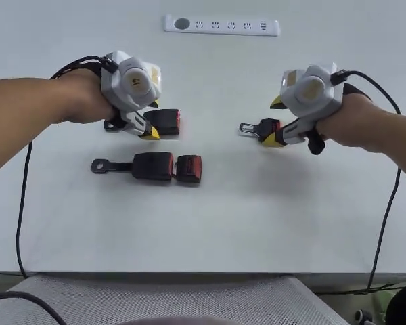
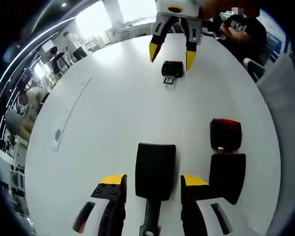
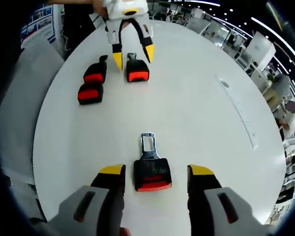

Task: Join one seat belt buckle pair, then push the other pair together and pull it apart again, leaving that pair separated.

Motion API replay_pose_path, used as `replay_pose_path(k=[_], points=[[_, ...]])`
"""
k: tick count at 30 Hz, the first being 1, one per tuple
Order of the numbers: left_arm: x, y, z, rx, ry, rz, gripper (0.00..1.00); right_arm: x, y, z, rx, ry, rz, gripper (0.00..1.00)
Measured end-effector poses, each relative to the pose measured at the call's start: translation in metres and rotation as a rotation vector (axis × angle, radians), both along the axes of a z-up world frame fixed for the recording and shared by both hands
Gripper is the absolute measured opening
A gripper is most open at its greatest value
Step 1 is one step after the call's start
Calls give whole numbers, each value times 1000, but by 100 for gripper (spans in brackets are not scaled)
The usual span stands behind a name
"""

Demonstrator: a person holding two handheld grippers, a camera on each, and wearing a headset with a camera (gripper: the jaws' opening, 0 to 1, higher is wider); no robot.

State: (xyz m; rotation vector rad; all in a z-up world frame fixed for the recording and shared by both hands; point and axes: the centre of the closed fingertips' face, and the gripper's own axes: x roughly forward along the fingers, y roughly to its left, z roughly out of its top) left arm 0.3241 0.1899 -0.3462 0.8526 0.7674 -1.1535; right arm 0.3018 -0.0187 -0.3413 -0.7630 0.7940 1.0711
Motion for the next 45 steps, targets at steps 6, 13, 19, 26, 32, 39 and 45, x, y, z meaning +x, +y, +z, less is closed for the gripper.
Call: replay_pose_path(k=[6,13,19,26,32,39,45], points=[[-17,13,25,-59,-47,67,55,-18,17,26,87,-26,-80,62],[-53,33,54,-142,-99,185,58,-47,32,40,135,-63,-131,75],[-79,54,58,-142,-105,260,66,-69,38,49,218,-45,-222,85],[-99,82,61,-185,-78,406,82,-80,33,57,245,-54,-279,92],[-115,106,61,-208,-56,496,99,-90,20,59,227,-87,-318,100],[-128,131,65,-248,-27,618,100,-95,21,72,278,-106,-346,100],[-133,129,68,-211,-133,546,100,-95,19,69,284,-116,-363,100]])
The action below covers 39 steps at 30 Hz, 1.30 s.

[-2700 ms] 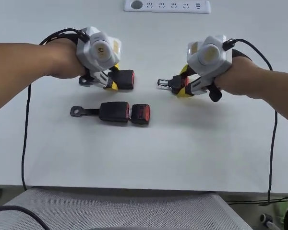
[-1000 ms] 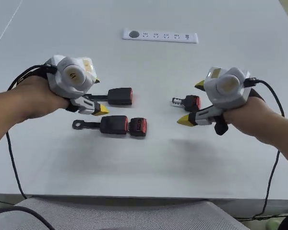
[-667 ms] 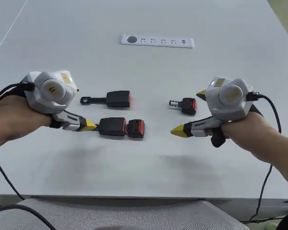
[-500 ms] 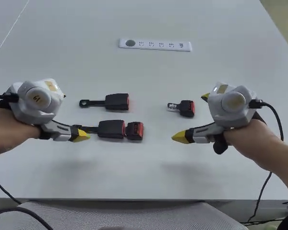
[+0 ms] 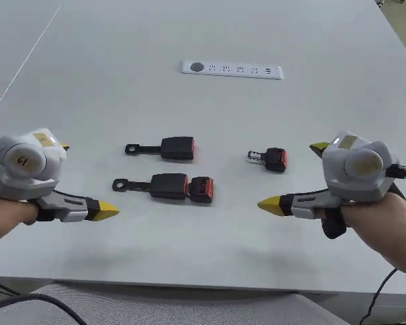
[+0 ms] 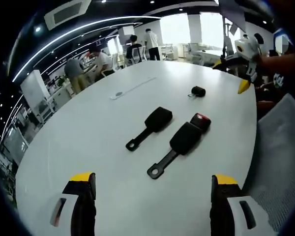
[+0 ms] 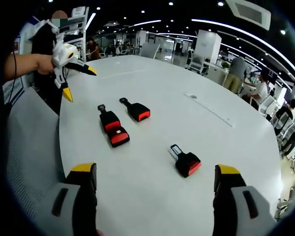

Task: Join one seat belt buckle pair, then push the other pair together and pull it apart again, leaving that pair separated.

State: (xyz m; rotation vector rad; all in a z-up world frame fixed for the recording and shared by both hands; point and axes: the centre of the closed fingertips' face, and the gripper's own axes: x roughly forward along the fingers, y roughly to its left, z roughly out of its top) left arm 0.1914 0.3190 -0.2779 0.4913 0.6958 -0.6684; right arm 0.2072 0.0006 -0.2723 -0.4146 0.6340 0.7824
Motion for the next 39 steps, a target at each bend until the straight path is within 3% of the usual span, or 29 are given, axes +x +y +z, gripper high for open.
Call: replay_pose_path(k=[2,12,18,25,33,36,39], points=[[-3,-1,0,-14,9,16,100,-3,0,-3,9,24,-9,100],[-14,11,-4,-56,27,94,100,-8,7,-1,6,11,-19,100],[-21,12,-9,-39,43,89,100,-4,9,8,18,-3,-23,100],[-20,8,-5,-65,31,110,100,-6,6,11,-15,-20,8,100],[-20,6,-2,-68,25,98,100,-9,5,12,0,-13,-15,100],[-19,5,1,-75,12,96,100,-4,1,16,-34,-47,-17,100],[-18,4,3,-84,10,97,100,0,3,21,28,-35,-64,100]])
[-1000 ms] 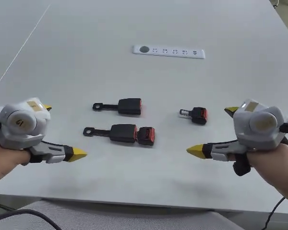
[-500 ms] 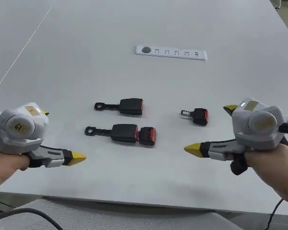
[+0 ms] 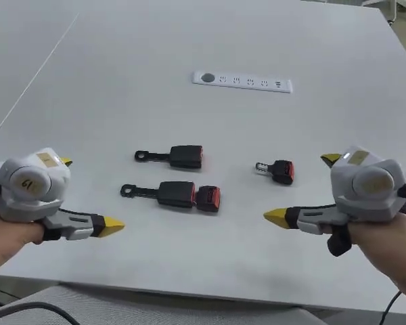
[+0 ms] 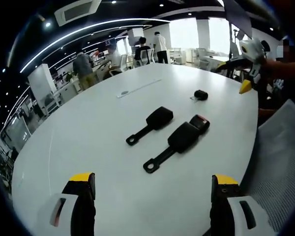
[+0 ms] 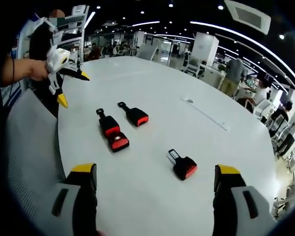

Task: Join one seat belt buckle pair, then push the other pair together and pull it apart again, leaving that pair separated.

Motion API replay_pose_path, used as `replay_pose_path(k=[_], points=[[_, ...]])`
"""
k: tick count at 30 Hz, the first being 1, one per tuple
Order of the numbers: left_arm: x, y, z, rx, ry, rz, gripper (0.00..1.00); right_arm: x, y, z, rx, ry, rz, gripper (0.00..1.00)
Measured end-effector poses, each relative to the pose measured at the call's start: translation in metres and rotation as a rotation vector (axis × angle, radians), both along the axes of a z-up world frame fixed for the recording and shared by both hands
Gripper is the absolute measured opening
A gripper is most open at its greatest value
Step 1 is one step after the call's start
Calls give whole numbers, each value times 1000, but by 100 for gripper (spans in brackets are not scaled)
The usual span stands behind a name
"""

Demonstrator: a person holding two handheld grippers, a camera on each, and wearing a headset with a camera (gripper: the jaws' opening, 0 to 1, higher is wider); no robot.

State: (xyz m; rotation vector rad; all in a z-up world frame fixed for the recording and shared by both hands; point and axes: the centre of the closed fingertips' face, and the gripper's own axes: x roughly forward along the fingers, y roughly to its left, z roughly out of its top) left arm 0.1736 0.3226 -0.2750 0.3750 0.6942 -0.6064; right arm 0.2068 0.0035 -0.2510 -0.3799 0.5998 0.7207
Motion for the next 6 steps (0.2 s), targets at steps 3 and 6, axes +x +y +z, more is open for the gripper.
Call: replay_pose_path(k=[3,6], points=[[1,-1,0,8,-1,-6,100,3,-3,1,4,-5,-20,100],[1,-2,1,8,-2,-10,100,2,-3,0,2,6,-21,100]])
